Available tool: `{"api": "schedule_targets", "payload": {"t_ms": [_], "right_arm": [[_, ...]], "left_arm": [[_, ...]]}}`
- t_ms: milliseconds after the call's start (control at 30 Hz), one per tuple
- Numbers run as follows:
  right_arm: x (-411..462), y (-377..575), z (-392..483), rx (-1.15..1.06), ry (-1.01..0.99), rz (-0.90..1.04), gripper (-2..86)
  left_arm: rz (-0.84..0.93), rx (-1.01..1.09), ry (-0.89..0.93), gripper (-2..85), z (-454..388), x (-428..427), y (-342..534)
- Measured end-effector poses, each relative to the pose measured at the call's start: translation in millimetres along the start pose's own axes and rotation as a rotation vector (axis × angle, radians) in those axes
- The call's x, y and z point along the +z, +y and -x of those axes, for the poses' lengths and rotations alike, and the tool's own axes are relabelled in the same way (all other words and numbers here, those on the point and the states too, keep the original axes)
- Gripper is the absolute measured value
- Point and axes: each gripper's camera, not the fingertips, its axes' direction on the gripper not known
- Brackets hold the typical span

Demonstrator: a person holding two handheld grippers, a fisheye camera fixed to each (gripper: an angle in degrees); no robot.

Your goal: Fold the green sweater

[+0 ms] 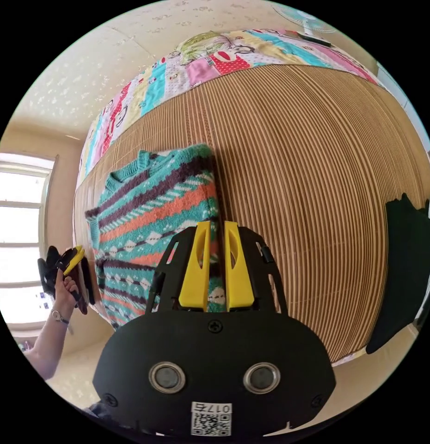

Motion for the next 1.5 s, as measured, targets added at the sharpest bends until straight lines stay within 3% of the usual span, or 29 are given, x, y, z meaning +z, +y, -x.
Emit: {"api": "schedule_targets", "payload": {"t_ms": [167, 300, 500, 667, 900, 1033, 1133, 1200, 1267, 1367, 1433, 1500], "right_arm": [[-4, 72, -25, -0.104, -0.049, 0.202, 8.5], [-13, 143, -63, 0.015, -0.046, 0.304, 8.7], [-29, 197, -87, 0.194, -0.109, 0.331, 9.1], [-40, 205, -96, 0.244, -0.101, 0.365, 9.7], [-33, 190, -126, 0.287, -0.391, 0.348, 13.9], [-14, 187, -117, 0.240, -0.244, 0.458, 7.8], [-46, 188, -111, 0.125, -0.543, 0.350, 4.1], [-107, 201, -121, 0.139, -0.930, 0.065, 3.3], [-155, 212, -128, 0.155, -1.118, -0.134, 3.0], [-222, 223, -128, 0.138, -1.218, -0.358, 2.6], [-242, 222, -128, 0.159, -1.269, -0.459, 2.4], [-242, 202, -127, 0.223, -1.254, -0.499, 2.2]], "left_arm": [[0.276, 0.166, -0.179, 10.1, 71, -33, 119], [0.428, 0.130, -0.167, 11.4, 129, -69, 187], [0.625, 0.070, 0.083, 13.1, 191, -85, 205], [0.798, 0.114, 0.342, 4.4, 213, -117, 151], [0.798, 0.255, 0.573, 4.0, 226, -230, 101], [0.778, 0.227, 0.735, 4.1, 248, -280, 81], [0.776, 0.309, 0.868, 3.9, 255, -322, 63], [0.767, 0.318, 1.023, 3.9, 257, -351, 46], [0.674, 0.360, 1.251, 3.9, 250, -402, 18], [0.519, 0.380, 1.533, 3.9, 245, -457, -12], [0.460, 0.377, 1.590, 3.9, 240, -472, -28], [0.403, 0.332, 1.538, 4.0, 236, -470, -43]]}}
